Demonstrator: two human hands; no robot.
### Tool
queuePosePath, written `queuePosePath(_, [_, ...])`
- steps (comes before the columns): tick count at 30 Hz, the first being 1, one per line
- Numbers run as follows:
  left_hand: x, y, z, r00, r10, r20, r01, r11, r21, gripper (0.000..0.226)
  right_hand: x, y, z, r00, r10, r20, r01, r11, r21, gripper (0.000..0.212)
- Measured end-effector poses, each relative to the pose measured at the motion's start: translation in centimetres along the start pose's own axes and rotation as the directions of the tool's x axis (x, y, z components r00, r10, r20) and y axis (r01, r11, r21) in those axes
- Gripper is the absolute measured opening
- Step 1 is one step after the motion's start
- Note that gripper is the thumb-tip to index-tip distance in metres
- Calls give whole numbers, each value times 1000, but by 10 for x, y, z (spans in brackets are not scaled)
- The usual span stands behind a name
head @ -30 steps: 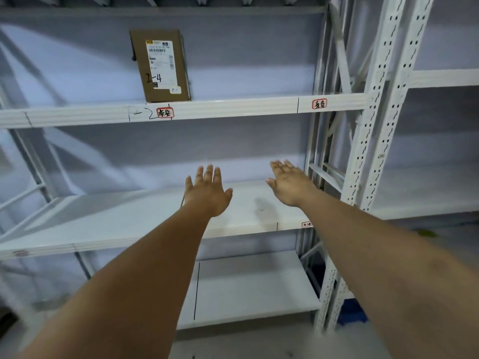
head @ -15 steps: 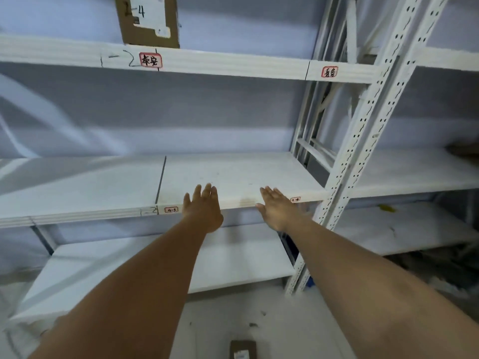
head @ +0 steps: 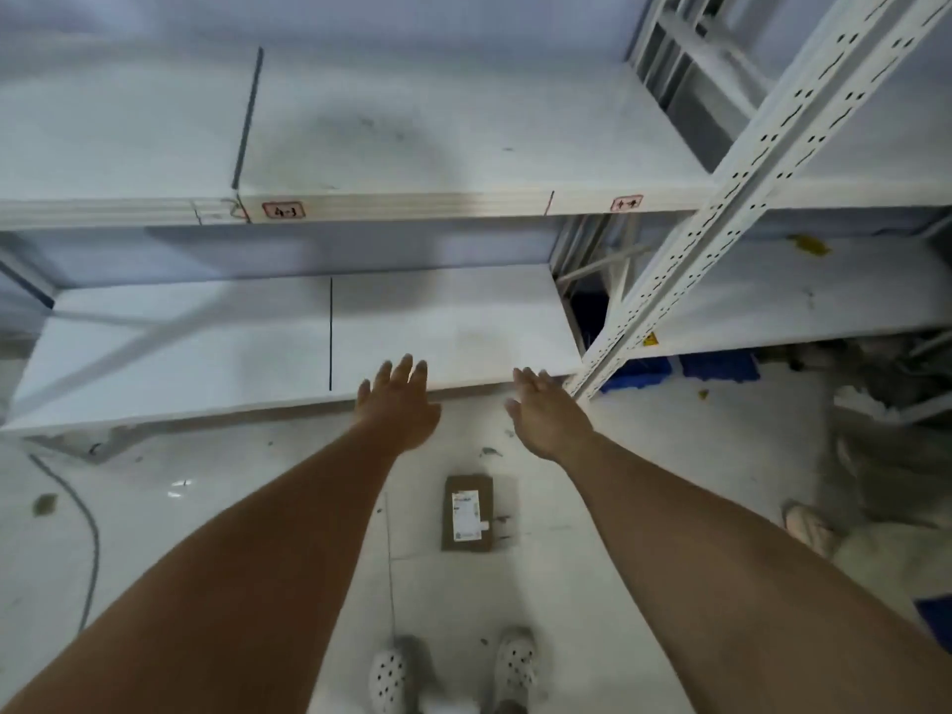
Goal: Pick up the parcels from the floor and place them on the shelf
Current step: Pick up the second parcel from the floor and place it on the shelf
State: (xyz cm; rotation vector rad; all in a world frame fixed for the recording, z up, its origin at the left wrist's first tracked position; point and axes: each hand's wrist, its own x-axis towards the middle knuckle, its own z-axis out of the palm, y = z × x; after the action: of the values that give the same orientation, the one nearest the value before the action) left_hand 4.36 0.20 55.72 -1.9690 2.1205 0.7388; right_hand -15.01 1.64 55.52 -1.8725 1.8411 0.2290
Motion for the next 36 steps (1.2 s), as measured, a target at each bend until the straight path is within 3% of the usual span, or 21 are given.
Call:
queuePosePath(3, [18, -11, 64, 992, -87, 92, 101, 982, -157, 66, 21, 19, 55, 995, 95, 20, -96, 992, 81, 58])
queuePosePath(5, [27, -19, 103, 987, -83, 135, 96, 991, -94, 65, 32, 31, 89, 992, 124, 34, -128, 985, 119, 56])
queuePosePath(9, [41, -29, 177, 956, -19, 294, -14, 994, 111, 69, 50, 56, 169, 983, 38, 180, -64, 988, 139, 56])
queuePosePath(12, [57, -37, 235, 934, -25, 356, -31, 988, 151, 70, 70, 77, 238, 964, -19, 266, -9, 994, 106, 64])
queuePosePath(17, [81, -51, 322, 906, -71, 418, 26, 993, 111, 69, 90, 110, 322, 946, 85, 312, -148, 972, 184, 53])
queuePosePath(23, [118, -85, 434, 866, -112, 488, 72, 992, 100, 69, 121, 148, 449, 871, 204, 447, -336, 911, 239, 57])
queuePosePath(27, [144, -108, 502, 829, -149, 540, 121, 989, 88, 71, 144, 163, 517, 813, 311, 492, -507, 794, 335, 56])
queuePosePath(31, [175, -114, 553, 811, -219, 542, 317, 944, -94, 70, 175, 178, 562, 736, 436, 518, -672, 567, 477, 53])
queuePosePath(36, [214, -109, 595, 737, -273, 618, 610, 662, -435, 68, 223, 190, 591, 705, 517, 485, -681, 303, 667, 58])
